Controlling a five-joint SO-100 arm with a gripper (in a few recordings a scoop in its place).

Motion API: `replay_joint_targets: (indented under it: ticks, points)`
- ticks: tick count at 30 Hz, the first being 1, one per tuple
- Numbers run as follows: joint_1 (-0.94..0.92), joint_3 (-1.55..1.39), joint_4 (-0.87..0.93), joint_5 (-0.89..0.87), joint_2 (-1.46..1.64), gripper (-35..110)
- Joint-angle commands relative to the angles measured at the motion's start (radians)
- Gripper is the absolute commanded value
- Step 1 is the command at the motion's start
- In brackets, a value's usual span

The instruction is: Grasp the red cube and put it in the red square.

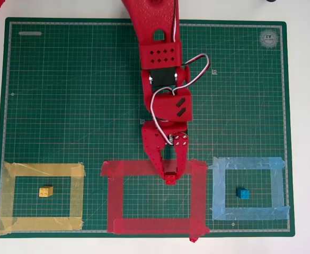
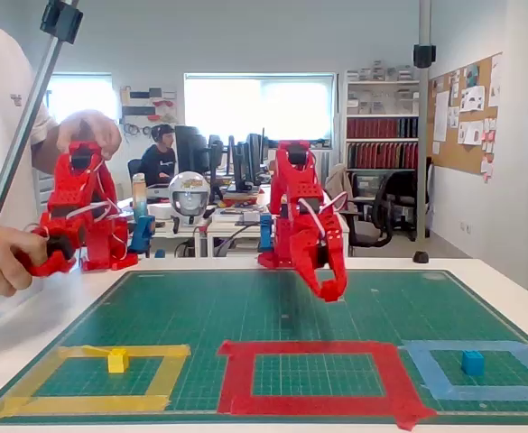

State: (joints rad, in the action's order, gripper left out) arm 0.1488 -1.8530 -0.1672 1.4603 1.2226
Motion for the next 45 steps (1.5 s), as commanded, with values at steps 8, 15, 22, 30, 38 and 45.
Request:
replay_joint_targets:
  ticks: [8,15,22,30,38,45]
  points:
    - [-0.023,0.031,-0.523,0.117,-0.256,1]
    - [-0.035,0.175,-0.531,0.141,-0.408,1]
    - [-0.038,0.239,-0.531,0.141,-0.485,1]
    - [-0.043,0.308,-0.531,0.141,-0.545,1]
    - [-0.043,0.311,-0.531,0.141,-0.552,1]
    - [-0.057,0.310,-0.532,0.141,-0.557,1]
